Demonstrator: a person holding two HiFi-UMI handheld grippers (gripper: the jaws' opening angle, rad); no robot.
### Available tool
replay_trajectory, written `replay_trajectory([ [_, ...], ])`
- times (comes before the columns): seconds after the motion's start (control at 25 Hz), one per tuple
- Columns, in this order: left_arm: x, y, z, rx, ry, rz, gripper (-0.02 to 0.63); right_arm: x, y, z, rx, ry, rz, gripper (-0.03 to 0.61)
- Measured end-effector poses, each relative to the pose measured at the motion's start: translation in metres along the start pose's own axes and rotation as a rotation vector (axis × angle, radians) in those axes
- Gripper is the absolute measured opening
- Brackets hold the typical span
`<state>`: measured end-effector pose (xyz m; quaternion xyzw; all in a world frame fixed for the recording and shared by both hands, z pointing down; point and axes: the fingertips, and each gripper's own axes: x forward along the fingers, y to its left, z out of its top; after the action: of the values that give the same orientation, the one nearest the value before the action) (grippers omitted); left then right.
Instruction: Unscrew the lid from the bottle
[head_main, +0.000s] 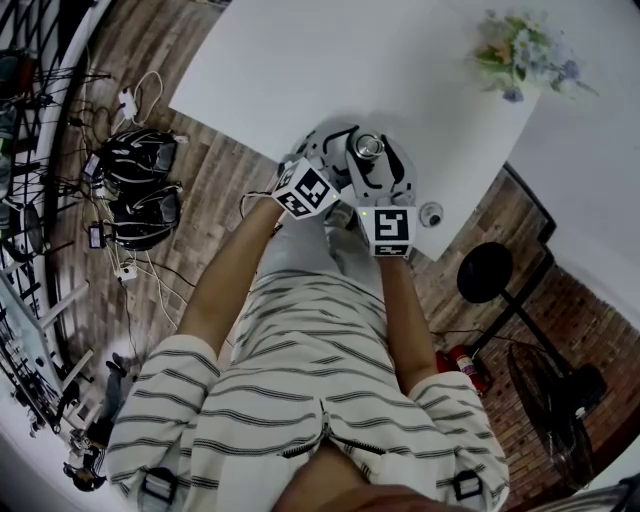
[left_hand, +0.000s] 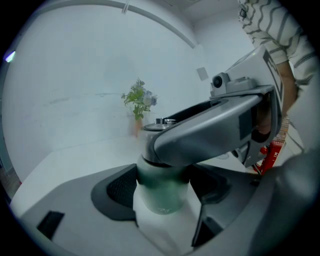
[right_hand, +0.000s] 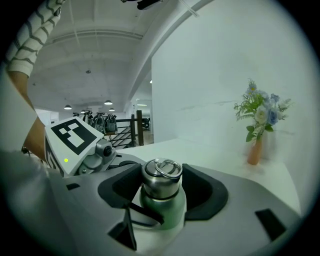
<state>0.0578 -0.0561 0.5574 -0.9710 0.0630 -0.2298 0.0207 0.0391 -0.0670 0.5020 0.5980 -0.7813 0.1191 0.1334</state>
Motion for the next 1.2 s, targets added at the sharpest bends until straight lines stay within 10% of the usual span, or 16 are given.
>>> replay_trajectory([
  [1.2,0.001,-0.003,0.001,0.009,0.008,-0.012,0.33,-0.014,0.009,-0.003,-0.433,0.167,0.989,0.242],
])
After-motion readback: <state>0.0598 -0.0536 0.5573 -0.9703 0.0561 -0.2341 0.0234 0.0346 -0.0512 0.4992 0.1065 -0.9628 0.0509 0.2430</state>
